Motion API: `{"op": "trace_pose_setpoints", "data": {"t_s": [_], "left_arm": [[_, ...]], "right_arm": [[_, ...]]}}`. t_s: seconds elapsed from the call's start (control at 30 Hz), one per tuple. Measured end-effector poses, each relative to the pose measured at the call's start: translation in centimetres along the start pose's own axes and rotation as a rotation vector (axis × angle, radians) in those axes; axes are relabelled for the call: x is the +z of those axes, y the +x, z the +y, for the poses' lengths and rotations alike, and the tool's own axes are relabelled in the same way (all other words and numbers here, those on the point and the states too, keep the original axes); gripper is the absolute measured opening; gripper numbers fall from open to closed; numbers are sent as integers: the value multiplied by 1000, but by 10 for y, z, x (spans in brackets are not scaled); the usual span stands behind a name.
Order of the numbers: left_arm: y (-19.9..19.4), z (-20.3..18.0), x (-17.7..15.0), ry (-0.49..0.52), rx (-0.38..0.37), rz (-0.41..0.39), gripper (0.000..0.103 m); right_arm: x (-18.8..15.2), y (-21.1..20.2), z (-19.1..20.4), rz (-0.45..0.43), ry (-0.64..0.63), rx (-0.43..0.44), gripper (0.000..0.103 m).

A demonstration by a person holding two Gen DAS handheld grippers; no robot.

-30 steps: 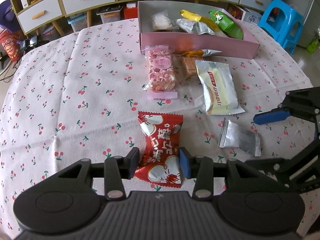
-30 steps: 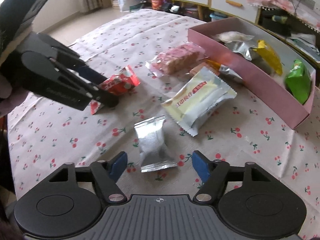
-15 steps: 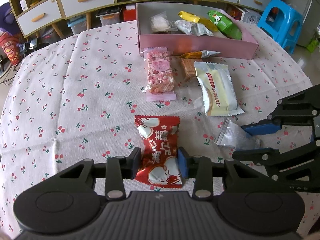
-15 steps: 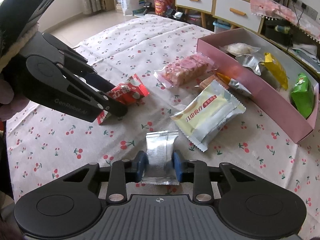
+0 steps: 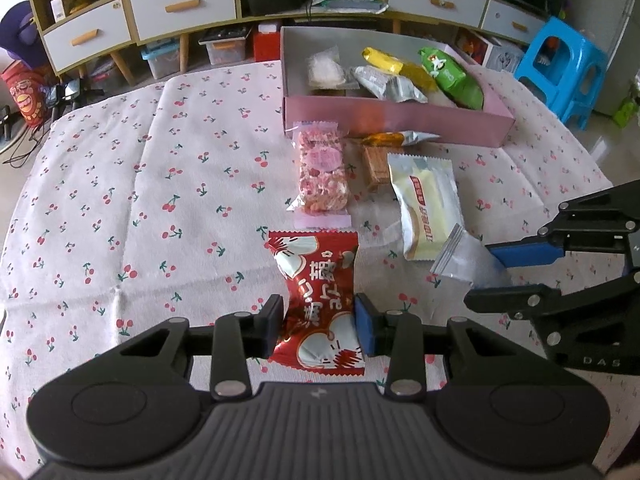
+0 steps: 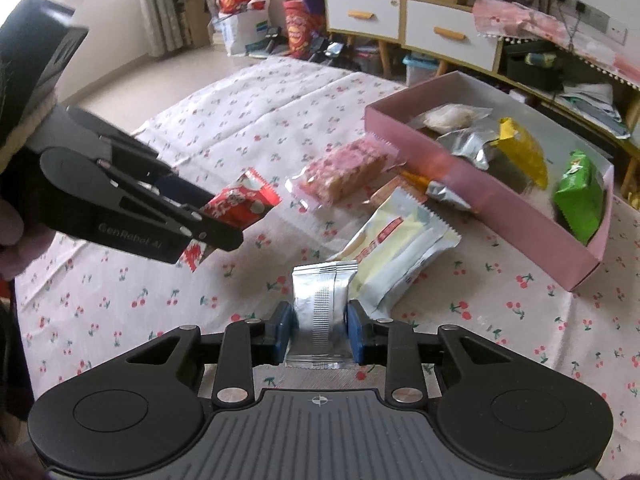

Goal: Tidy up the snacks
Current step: 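Carry the red candy packet and silver packet over the pink box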

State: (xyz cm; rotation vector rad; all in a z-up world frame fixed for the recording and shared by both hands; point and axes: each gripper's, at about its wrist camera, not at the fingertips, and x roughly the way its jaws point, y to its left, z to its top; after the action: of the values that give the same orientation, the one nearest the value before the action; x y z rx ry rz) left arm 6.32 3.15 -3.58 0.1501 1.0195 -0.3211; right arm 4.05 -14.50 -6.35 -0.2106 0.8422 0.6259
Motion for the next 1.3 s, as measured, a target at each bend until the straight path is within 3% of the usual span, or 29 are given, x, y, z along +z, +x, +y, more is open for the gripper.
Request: {"op": "trace_pose_setpoints", "data": {"t_s": [0.23,0.83,1.3], "left_arm": [[-5,3,6,-28,-5,-22,35],[-13,0,37,-121,-40,-106,35],[-6,-4,72,-258,-80,-172,35]], "right_arm": [[7,-4,-11,-9,60,-57,28],[22,-29,-85,-56,486,-214,27],[29,-39,-137,-191,862,-171,28]]}}
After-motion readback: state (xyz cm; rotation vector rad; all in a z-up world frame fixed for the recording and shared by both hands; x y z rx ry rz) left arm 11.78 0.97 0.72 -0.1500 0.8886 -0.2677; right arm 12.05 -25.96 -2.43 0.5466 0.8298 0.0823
